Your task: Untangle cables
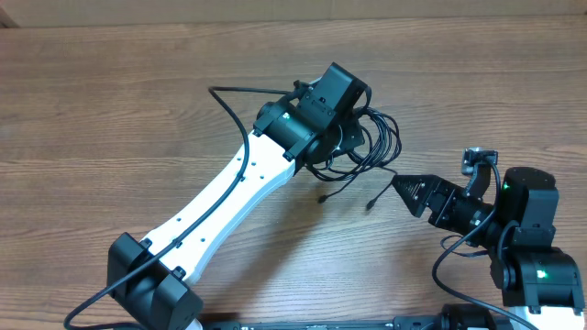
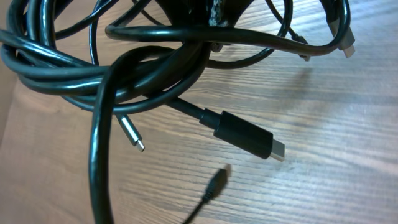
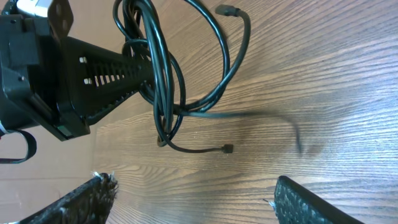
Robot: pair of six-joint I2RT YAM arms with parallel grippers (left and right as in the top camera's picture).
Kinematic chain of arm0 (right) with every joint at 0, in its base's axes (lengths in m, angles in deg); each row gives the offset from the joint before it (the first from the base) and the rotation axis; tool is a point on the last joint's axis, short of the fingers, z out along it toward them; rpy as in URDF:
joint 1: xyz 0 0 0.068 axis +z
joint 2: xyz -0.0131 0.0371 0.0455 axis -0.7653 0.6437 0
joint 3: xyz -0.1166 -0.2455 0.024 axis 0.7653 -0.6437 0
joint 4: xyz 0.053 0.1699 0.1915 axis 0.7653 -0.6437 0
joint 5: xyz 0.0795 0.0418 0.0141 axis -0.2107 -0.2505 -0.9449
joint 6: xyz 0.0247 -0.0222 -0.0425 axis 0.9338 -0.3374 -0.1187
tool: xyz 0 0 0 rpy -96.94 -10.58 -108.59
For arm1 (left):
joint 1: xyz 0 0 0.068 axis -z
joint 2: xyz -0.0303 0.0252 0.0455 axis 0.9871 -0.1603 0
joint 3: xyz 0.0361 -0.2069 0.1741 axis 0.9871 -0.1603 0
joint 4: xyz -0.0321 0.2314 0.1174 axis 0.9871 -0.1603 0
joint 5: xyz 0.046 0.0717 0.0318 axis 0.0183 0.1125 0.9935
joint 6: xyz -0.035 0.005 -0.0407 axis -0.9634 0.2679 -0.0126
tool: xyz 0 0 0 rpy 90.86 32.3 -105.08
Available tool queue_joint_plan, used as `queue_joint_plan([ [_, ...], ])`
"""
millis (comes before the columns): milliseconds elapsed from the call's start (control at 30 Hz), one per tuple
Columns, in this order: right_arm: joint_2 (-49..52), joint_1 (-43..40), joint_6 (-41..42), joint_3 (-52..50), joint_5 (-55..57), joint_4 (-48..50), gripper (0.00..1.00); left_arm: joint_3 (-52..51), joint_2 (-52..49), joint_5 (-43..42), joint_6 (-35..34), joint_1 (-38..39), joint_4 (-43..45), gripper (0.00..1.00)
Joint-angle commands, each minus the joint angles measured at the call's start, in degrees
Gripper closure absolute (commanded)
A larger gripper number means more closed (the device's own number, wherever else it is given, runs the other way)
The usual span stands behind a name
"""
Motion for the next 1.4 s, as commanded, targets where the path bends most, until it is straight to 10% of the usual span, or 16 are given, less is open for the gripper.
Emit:
queue_joint_plan([
  [0,-0.55,-0.04,-0.22,1.27,-0.35,0.28,0.17,1.60,1.99,-0.81,14.67,0.39,0.68,0.96],
  [300,-0.55,-0.04,-0.22,1.27,-0.37,0.26,0.11,1.60,1.95,-4.72,36.09,0.44,1.77,0.96],
  [767,-0.55,-0.04,-0.24,1.27,-0.37,-0.50,0.05,1.60,1.95,-7.06,43.60,0.87,3.50,0.96],
  [1033,-0.55,-0.04,-0.24,1.27,-0.39,-0.55,0.25,1.60,1.95,-9.33,53.09,2.99,3.74,0.96],
  [1367,-0.55,-0.04,-0.20,1.27,-5.07,2.29,0.44,1.60,1.95,-9.46,43.34,4.09,6.80,0.96],
])
